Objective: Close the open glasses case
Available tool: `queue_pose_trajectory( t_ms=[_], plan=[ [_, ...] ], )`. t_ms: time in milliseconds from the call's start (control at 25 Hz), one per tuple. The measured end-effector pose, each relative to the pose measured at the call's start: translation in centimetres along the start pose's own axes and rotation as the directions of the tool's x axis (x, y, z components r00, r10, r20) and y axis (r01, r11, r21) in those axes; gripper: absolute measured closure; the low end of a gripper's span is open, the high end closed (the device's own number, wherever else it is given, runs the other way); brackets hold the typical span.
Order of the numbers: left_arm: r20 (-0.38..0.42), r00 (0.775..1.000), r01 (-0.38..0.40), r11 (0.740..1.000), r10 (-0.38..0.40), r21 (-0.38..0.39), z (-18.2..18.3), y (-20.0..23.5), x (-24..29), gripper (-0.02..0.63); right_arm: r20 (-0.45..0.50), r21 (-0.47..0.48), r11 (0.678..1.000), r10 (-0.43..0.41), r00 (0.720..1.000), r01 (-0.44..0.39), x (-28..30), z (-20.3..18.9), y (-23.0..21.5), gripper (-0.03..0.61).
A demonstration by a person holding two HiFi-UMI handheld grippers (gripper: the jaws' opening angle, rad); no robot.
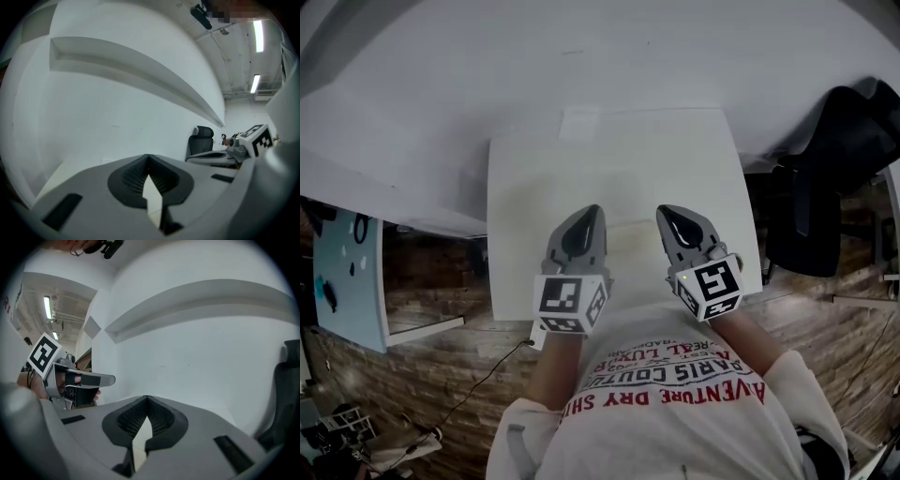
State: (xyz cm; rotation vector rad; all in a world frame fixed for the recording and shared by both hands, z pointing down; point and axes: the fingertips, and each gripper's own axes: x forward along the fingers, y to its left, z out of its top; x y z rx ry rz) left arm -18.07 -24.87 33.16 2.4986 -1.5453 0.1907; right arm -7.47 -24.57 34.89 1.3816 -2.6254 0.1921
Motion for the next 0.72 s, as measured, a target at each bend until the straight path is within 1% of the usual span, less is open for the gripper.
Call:
queue_pose_trajectory(
  t_ms=[240, 720],
  plan=[
    [-0.015, 1.0, -0.004, 1.0, 0.004, -0.007, -0.6, -0.3, 0.1, 0.615, -0.011, 0.021, 1.0, -0.008, 1.0, 0.008, -0.2, -0.3, -0.4, 0.566],
    [-0.036, 0.999, -0.003, 1.0, 0.002, -0.012, -1.4, -0.1, 0.5, 0.615, -0.039, 0.015, 1.0, -0.002, 0.999, 0.003, 0.1, -1.0, -0.3, 0.566]
  ],
)
